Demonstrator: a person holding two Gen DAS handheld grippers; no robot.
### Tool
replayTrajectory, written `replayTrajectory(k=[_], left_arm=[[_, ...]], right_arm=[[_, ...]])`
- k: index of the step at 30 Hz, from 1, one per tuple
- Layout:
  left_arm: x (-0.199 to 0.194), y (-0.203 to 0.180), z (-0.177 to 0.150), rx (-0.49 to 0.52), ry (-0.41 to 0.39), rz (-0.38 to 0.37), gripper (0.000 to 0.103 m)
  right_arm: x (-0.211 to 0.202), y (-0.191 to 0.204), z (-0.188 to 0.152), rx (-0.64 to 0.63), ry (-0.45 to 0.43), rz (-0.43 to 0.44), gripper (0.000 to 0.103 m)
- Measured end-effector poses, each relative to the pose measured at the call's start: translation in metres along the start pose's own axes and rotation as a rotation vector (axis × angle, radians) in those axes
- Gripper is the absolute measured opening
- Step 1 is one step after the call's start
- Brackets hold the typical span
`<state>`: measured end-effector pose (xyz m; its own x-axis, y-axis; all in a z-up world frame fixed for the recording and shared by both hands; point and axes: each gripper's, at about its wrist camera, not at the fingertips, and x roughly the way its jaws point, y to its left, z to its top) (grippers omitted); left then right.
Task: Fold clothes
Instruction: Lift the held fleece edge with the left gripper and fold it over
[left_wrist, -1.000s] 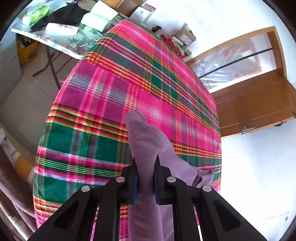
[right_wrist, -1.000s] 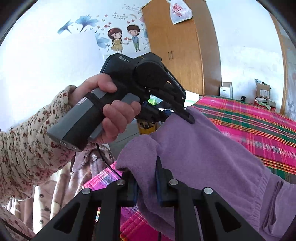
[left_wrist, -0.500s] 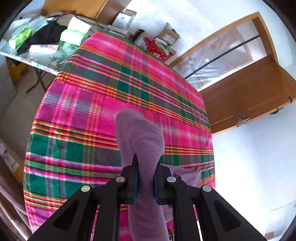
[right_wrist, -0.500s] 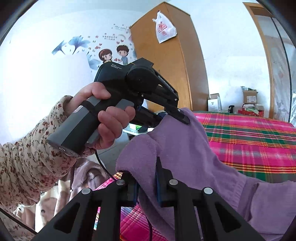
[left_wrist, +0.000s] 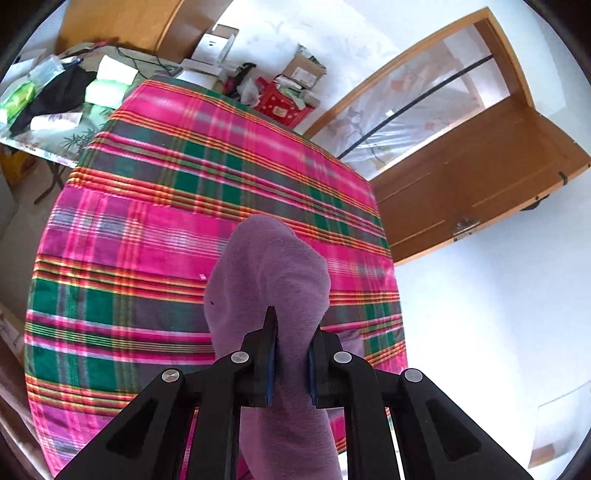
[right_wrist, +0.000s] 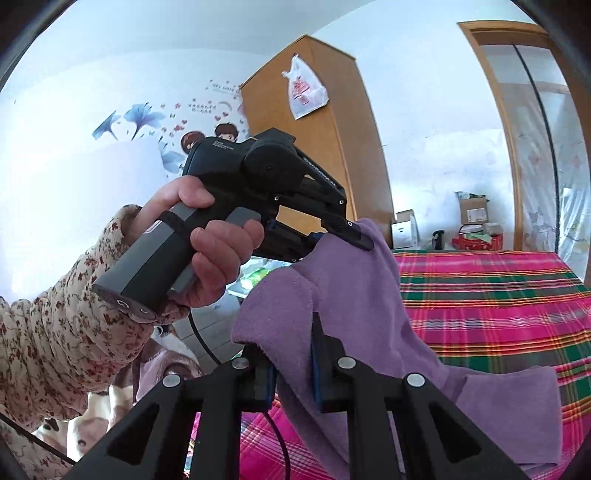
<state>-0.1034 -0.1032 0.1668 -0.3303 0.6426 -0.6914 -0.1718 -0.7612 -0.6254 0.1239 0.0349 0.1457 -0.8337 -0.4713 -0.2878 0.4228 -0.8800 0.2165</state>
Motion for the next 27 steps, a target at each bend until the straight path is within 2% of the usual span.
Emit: replayTrajectory(k=[12,27], left_arm=[[0.037,-0.066,-0.004,0.082,0.071,-0.059,0.013],[0.098,-0.121,-0.005,0.159,0.207,-0.042,0.013]], right_arm=[[-0.046,-0.054,0.012,0.109,-0.052,-0.083,0.015],[-0.076,-0.111,0.003,0.222,-0.079,-0.184,0.016]])
